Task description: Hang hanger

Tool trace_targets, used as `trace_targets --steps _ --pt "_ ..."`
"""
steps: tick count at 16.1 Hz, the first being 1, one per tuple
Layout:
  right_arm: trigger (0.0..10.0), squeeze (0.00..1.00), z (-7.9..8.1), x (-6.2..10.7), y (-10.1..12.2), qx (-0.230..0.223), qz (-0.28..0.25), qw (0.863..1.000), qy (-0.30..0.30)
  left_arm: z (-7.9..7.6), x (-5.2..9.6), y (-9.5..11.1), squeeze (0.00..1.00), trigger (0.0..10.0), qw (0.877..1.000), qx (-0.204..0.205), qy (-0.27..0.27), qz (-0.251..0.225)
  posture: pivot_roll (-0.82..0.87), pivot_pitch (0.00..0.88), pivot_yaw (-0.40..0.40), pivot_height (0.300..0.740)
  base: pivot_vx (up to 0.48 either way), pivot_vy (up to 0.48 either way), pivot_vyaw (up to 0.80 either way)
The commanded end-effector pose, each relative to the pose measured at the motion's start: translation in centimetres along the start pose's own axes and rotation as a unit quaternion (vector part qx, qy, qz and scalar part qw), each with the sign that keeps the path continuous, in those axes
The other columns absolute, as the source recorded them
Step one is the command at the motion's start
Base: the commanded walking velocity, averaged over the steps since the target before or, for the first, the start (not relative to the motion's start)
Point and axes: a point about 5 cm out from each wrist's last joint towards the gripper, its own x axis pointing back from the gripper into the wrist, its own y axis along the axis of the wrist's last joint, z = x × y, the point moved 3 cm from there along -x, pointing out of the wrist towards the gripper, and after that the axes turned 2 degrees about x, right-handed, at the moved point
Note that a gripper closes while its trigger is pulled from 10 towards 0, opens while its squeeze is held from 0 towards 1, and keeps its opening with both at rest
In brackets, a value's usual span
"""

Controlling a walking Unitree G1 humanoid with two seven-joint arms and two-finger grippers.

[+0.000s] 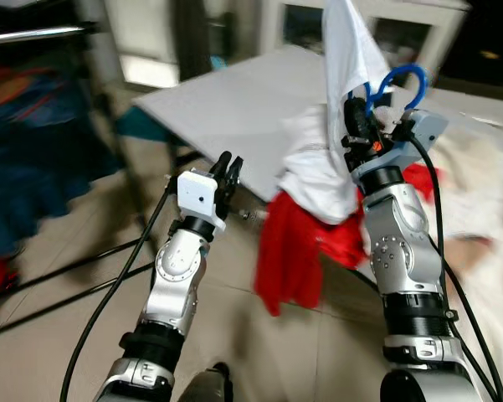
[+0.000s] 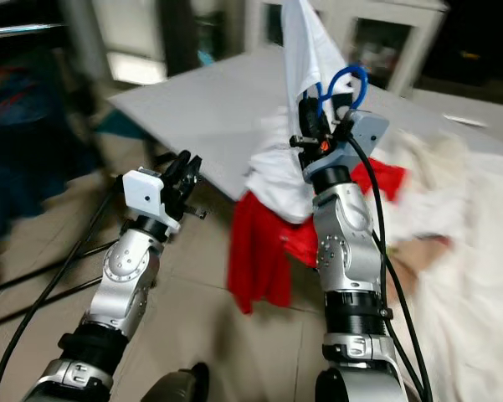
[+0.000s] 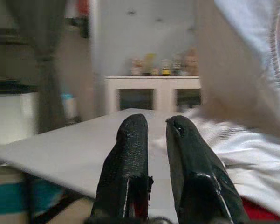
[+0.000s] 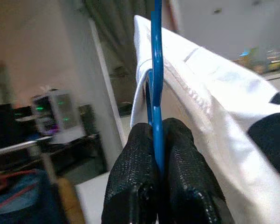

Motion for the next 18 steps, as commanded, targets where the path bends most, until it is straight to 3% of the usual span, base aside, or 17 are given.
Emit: trace_targets --steps 1,18 --pt "10.0 0.00 0.78 -0.70 0.94 0.001 -0.021 1.000 0.013 -0.26 -0.06 0.04 0.00 10.0 1.000 -0.004 -0.006 -0.001 0.16 0.000 -0.007 0.740 0.000 0.000 0.80" --pt "10.0 0.00 0.64 -1.09 1.32 0.007 -0.033 0.999 0.001 -0.38 -0.33 0.21 0.00 10.0 1.000 -0.009 -0.009 -0.008 0.16 0.000 -0.004 0.740 0.000 0.000 0.79"
